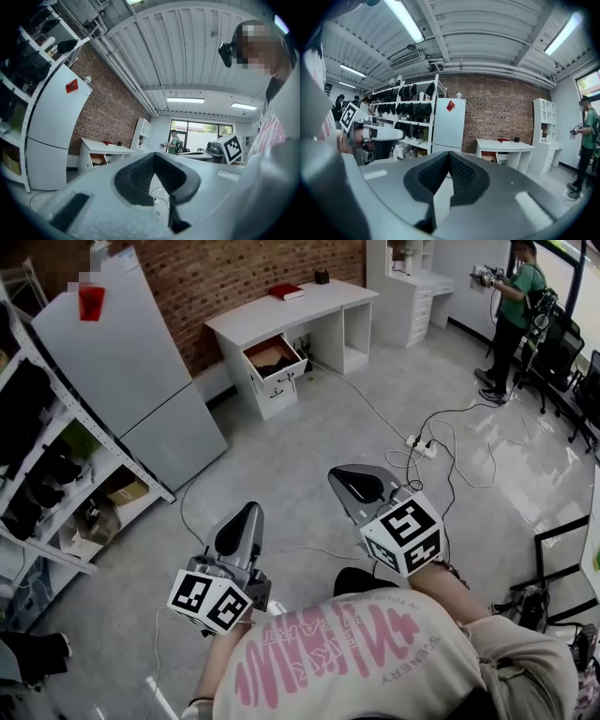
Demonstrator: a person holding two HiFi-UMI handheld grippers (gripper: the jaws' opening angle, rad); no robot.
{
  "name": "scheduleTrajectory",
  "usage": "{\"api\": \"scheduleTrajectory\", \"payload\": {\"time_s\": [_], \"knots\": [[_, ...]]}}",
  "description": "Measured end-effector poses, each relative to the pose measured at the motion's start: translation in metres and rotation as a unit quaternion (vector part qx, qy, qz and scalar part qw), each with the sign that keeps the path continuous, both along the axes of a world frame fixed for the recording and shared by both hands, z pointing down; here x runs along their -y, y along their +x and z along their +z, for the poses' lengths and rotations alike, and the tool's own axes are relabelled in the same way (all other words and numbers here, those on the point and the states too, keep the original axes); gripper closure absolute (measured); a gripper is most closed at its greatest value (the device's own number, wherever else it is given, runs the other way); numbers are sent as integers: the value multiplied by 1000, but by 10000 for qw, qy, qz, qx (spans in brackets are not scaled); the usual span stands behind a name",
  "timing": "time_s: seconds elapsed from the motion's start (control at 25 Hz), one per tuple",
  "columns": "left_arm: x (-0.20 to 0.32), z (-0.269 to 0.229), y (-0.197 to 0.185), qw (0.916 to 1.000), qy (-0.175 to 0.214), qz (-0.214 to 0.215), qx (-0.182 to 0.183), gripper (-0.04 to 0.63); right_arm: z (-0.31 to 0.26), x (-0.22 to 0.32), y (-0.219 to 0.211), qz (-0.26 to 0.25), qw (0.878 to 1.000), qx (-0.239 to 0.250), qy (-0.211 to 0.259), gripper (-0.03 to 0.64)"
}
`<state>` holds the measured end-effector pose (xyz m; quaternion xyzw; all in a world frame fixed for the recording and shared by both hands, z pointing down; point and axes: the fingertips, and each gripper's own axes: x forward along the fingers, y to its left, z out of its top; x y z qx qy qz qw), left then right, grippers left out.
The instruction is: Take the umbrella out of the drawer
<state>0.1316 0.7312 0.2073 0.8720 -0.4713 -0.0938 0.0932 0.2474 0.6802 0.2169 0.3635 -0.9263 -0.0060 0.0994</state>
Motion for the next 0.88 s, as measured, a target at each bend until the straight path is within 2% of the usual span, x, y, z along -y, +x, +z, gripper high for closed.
{"api": "scheduleTrajectory", "payload": {"time_s": [0.2, 0.32, 0.4, 0.48, 0.6, 0.88], "knots": [[-1, 13, -14, 9998, -168, -50, -98, 588, 12, 5, -15, -48, 9997, -7, -240, 604], [7, 29, -28, 9987, -429, -246, -94, 588, 22, 9, -27, -168, 9991, 1, -396, 604], [14, 34, -35, 9977, -556, -320, -214, 588, 26, 16, -33, -211, 9988, -68, -445, 604], [20, 35, -39, 9974, -548, -331, -316, 588, 30, 26, -37, -220, 9983, -88, -523, 604], [29, 41, -45, 9974, -529, -416, -245, 588, 35, 41, -41, -200, 9977, 27, -653, 604], [54, 62, -57, 9944, -802, -540, -434, 588, 54, 66, -48, -247, 9962, -69, -829, 604]]}}
